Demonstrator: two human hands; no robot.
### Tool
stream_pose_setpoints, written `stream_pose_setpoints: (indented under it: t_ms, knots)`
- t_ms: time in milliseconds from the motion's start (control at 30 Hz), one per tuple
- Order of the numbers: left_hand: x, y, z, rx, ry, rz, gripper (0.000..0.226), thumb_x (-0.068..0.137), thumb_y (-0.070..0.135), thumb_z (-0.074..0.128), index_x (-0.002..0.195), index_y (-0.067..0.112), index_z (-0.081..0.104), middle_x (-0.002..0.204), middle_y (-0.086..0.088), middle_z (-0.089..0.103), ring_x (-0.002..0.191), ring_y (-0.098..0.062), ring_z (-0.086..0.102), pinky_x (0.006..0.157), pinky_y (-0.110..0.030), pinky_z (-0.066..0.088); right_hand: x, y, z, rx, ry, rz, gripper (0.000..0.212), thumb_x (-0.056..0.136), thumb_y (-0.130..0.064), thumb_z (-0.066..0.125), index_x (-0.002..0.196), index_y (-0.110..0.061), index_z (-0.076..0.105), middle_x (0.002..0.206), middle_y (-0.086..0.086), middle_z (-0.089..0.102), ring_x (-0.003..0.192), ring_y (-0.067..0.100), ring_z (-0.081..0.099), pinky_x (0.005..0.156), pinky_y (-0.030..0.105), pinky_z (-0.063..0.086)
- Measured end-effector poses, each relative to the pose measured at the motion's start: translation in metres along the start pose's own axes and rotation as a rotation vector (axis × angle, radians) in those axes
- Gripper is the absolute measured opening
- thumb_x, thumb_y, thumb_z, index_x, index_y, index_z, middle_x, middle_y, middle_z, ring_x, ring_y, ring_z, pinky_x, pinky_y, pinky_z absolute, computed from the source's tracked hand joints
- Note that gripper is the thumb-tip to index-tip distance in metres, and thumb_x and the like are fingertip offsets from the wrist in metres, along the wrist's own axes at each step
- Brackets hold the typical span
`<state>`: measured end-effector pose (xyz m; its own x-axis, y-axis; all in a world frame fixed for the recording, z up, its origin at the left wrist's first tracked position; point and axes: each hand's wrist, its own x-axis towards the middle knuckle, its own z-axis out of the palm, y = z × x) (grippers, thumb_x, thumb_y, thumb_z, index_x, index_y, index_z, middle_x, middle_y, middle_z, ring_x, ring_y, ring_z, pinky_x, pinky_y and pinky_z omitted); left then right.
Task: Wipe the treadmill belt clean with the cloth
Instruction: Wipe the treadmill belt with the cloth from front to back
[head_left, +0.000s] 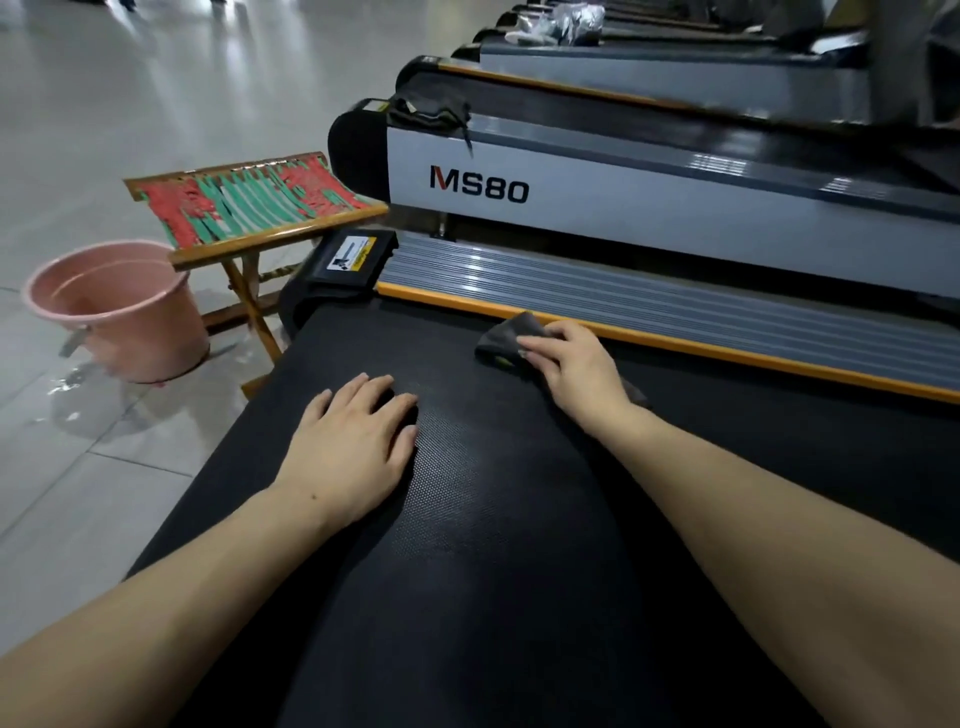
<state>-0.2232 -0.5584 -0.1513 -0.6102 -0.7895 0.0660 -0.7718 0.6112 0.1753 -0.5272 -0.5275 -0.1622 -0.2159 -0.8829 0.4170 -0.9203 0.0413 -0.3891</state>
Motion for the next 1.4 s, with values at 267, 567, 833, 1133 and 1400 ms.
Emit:
stream_pose_setpoints:
  t_ms: [267, 567, 833, 1133, 1400]
  knots:
    - [0.003, -0.004, -0.004, -0.003, -0.03, -0.025, 0.05, 0.103, 0.052, 0.031, 0.149, 0.038, 0.041, 0.162, 0.004, 0.033, 0.154, -0.02, 0.021, 0.122, -0.046, 0.022, -0.057, -0.052, -0.004, 0.083, -0.087, -0.193, 0.025, 0.093, -0.044, 0.059, 0.113, -0.037, 0.073, 0.114, -0.006, 0.065, 0.101, 0.016, 0.058, 0.09, 0.028, 0.046]
    - [-0.001, -0.015, -0.005, -0.027, -0.025, -0.072, 0.051, 0.103, 0.052, 0.03, 0.152, 0.039, 0.035, 0.166, 0.009, 0.025, 0.155, -0.016, 0.014, 0.123, -0.044, 0.019, 0.027, -0.032, 0.03, -0.058, 0.052, 0.085, 0.021, 0.094, -0.032, 0.064, 0.112, -0.029, 0.074, 0.101, 0.001, 0.062, 0.099, 0.027, 0.056, 0.083, 0.034, 0.047]
    - [-0.009, -0.033, -0.005, -0.003, -0.067, -0.107, 0.056, 0.1, 0.061, 0.027, 0.153, 0.042, 0.032, 0.167, 0.004, 0.023, 0.156, -0.025, 0.013, 0.123, -0.048, 0.019, -0.022, -0.068, 0.02, -0.008, -0.197, -0.357, 0.036, 0.096, -0.045, 0.052, 0.125, -0.03, 0.067, 0.119, 0.004, 0.06, 0.106, 0.02, 0.053, 0.094, 0.028, 0.044]
    - [-0.015, -0.054, -0.005, -0.015, -0.005, -0.139, 0.049, 0.102, 0.055, 0.03, 0.147, 0.041, 0.041, 0.164, 0.004, 0.031, 0.154, -0.023, 0.018, 0.122, -0.048, 0.021, -0.003, -0.086, 0.035, -0.017, -0.015, -0.076, 0.027, 0.094, -0.036, 0.061, 0.117, -0.03, 0.072, 0.107, 0.001, 0.062, 0.098, 0.024, 0.054, 0.089, 0.037, 0.048]
    - [-0.026, -0.07, -0.002, 0.033, 0.026, -0.153, 0.051, 0.102, 0.056, 0.026, 0.146, 0.04, 0.045, 0.161, 0.003, 0.037, 0.153, -0.023, 0.025, 0.12, -0.047, 0.024, 0.044, -0.083, 0.051, -0.054, -0.01, -0.043, 0.023, 0.092, -0.026, 0.067, 0.114, -0.023, 0.074, 0.104, 0.012, 0.063, 0.099, 0.036, 0.058, 0.086, 0.042, 0.05]
